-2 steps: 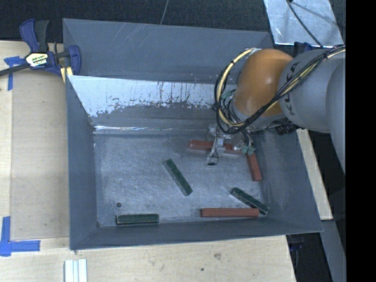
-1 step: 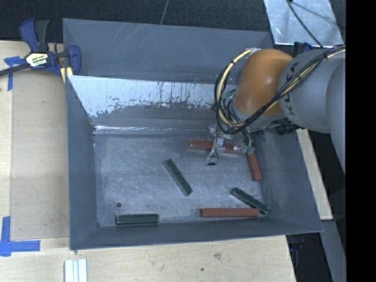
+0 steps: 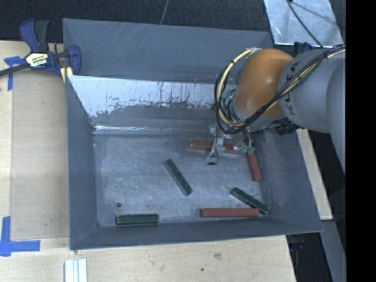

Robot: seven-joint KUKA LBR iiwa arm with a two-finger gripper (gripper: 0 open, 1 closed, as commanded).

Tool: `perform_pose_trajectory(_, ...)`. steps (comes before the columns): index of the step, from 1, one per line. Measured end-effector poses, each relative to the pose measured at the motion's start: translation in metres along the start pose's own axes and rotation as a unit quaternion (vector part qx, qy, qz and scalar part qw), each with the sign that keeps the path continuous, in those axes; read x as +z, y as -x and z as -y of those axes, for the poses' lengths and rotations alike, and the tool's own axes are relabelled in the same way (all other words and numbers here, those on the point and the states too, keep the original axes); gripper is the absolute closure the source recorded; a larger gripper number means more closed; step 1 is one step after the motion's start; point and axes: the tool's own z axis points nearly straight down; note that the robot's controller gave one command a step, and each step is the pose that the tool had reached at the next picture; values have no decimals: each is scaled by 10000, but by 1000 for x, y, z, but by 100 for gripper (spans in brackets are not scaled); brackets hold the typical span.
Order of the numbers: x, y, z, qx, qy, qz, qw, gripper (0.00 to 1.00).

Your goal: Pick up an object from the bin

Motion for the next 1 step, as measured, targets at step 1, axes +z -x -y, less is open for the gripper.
perform_pose_trajectory(1, -2, 0, 0, -1, -2, -11, 10000, 100)
